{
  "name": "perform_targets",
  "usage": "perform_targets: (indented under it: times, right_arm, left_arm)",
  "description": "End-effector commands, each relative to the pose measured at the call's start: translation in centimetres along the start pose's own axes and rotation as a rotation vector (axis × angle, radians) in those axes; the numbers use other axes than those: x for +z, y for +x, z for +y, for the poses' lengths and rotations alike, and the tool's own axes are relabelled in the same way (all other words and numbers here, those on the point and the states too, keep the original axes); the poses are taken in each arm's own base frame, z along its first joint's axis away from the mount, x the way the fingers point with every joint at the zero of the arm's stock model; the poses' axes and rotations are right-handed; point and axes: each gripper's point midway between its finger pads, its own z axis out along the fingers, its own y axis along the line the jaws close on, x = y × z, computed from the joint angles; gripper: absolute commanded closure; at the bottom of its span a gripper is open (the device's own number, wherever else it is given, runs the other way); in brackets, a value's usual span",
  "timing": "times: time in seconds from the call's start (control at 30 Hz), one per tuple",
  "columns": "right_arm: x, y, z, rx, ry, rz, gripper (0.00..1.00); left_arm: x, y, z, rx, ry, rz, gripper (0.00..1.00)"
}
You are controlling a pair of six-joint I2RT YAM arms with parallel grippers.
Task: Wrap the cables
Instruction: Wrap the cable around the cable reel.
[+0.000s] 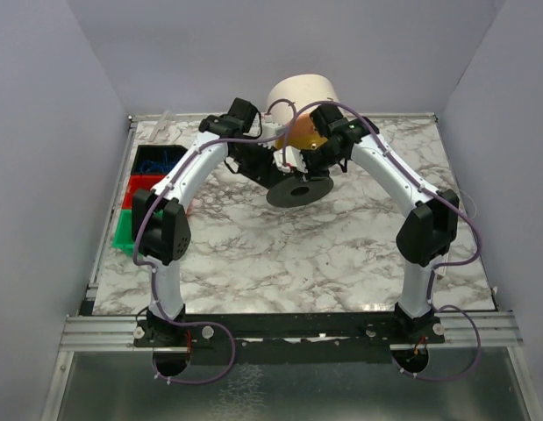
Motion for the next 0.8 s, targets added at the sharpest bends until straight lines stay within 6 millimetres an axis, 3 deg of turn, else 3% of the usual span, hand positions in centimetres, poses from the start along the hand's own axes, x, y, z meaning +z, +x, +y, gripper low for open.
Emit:
perform_targets:
  times: [0.0,0.1,0.17,0.27,0.47,0.63,0.77]
  right_arm:
    - [-0.8,-1.3,-0.5,-0.021,0.026,-0.028,0.78]
    - [-1.1,-1.0,-0.4,-0.03,0.029,-0.006,0.72]
    - [-1.2,-1.0,-0.3,-0.027,0.032,-0.003,0.61]
    - [-2.0,-1.8,-0.3,-0.007,0.05,-0.027,0.49]
    - [-3.7,-3.7,-0.7,0.064,0.147,-0.095,0.34]
    - [-4.8,-4.2,-0.6,0.149,0.262,-0.137,0.27]
    - [-5.5,-5.2,-0.9,0.246,0.339,-0.21,0.22]
  left_arm:
    - [-0.9,-1.1,-0.7,0.052,0.004,-0.022,0.73]
    - [-3.8,-3.3,-0.6,0.116,-0.051,-0.113,0.58]
    - [-6.0,-4.8,-0.4,0.158,-0.068,-0.193,0.43]
    - [-7.5,-5.0,0.5,0.236,-0.098,-0.252,0.25]
    - [-5.4,-1.5,3.4,0.39,-0.15,-0.211,0.21]
    - [-5.8,-1.1,7.4,0.382,-0.224,-0.259,0.21]
    - [-4.4,-0.4,10.4,0.356,-0.277,-0.24,0.22]
